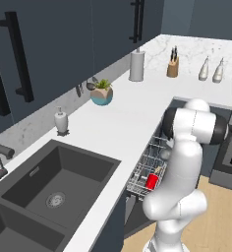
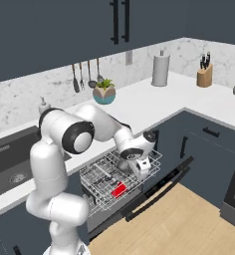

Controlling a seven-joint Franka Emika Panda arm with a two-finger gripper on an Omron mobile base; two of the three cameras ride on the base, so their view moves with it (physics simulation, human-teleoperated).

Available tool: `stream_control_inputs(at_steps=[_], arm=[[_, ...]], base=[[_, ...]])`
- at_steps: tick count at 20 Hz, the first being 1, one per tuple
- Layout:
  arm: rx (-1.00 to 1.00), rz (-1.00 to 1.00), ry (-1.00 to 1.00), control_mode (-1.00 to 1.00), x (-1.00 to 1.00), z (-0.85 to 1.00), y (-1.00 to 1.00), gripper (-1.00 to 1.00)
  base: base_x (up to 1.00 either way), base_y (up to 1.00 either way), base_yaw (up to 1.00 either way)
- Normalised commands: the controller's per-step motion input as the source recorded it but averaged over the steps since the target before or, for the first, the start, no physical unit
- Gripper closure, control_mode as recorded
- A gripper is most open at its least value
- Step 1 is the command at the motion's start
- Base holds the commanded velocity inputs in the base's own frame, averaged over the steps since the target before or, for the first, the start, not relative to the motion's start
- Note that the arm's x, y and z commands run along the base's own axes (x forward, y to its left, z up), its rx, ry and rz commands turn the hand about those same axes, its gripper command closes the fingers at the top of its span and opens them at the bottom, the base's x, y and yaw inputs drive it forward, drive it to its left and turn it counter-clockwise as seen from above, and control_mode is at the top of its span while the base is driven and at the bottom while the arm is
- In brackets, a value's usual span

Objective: Pick up the cup and bowl from the counter, place them in the dishwasher, and close the dishwasher door.

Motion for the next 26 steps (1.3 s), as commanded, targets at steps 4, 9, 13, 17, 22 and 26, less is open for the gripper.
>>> stream_control_inputs(at_steps=[4,9,13,17,22,26], arm=[[0.0,0.07,0.0,-1.0,0.03,-0.38,0.0,1.0],[0.0,0.07,0.0,-1.0,0.03,-0.44,0.0,1.0],[0.0,0.07,0.0,-1.0,0.08,-0.43,0.0,1.0],[0.0,0.07,-0.02,-1.0,0.11,-0.21,0.0,1.0],[0.0,0.04,-0.09,-1.0,0.41,0.01,0.07,1.0],[0.0,0.02,-0.02,-1.0,0.59,-0.15,0.16,1.0]], base=[[0.0,0.0,0.0],[0.0,0.0,0.0],[0.0,0.0,0.0],[0.0,0.0,0.0],[0.0,0.0,0.0],[0.0,0.0,0.0]])
